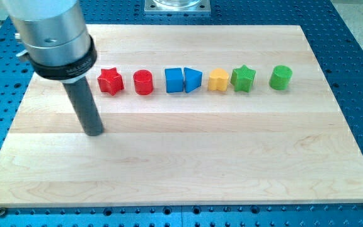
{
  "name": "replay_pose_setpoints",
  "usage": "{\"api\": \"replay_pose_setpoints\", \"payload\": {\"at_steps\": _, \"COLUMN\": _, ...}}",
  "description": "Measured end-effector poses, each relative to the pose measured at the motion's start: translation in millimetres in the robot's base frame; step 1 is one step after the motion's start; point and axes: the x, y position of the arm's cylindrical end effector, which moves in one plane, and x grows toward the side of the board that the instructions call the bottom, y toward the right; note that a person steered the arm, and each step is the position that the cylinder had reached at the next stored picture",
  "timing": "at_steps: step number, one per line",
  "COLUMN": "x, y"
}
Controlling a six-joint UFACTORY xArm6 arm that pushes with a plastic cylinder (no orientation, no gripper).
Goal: Move the green circle diagonally to the top right side of the green star
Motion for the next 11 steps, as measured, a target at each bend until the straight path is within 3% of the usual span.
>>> {"api": "replay_pose_setpoints", "payload": {"at_steps": 2, "x": 1, "y": 23}}
{"api": "replay_pose_setpoints", "payload": {"at_steps": 4, "x": -7, "y": 231}}
{"api": "replay_pose_setpoints", "payload": {"at_steps": 5, "x": -39, "y": 314}}
{"api": "replay_pose_setpoints", "payload": {"at_steps": 6, "x": -73, "y": 354}}
{"api": "replay_pose_setpoints", "payload": {"at_steps": 7, "x": -81, "y": 358}}
{"api": "replay_pose_setpoints", "payload": {"at_steps": 9, "x": -168, "y": 353}}
{"api": "replay_pose_setpoints", "payload": {"at_steps": 11, "x": -180, "y": 372}}
